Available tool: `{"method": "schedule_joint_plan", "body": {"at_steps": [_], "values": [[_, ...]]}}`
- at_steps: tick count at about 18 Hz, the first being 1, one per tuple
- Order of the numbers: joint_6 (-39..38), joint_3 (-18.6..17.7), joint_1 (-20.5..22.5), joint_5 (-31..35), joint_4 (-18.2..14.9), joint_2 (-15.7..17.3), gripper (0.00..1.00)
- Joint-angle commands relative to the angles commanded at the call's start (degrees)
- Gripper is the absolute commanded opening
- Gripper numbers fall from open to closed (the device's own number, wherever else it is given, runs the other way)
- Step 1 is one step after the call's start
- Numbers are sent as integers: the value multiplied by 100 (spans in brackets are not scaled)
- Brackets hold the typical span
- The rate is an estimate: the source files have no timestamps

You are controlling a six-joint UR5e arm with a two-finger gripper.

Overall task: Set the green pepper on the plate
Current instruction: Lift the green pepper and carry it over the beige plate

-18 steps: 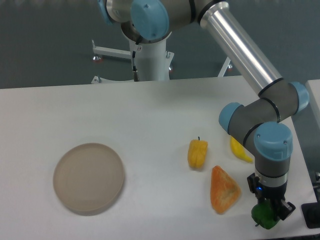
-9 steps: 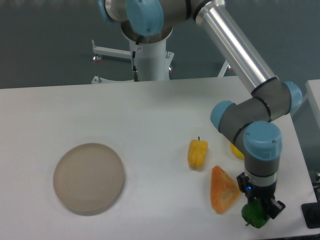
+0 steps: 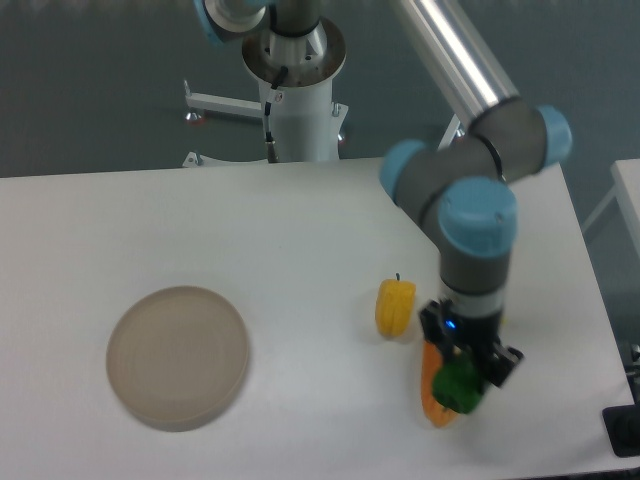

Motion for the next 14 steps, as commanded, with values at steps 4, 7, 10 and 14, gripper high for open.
{"method": "schedule_joint_plan", "body": {"at_steps": [4, 7, 10, 14], "values": [[-1106, -449, -518, 26, 18, 247, 30], [-2082, -660, -958, 44, 53, 309, 30], [-3057, -696, -1292, 18, 70, 309, 30], [-4166, -714, -1723, 9, 140, 213, 30]]}}
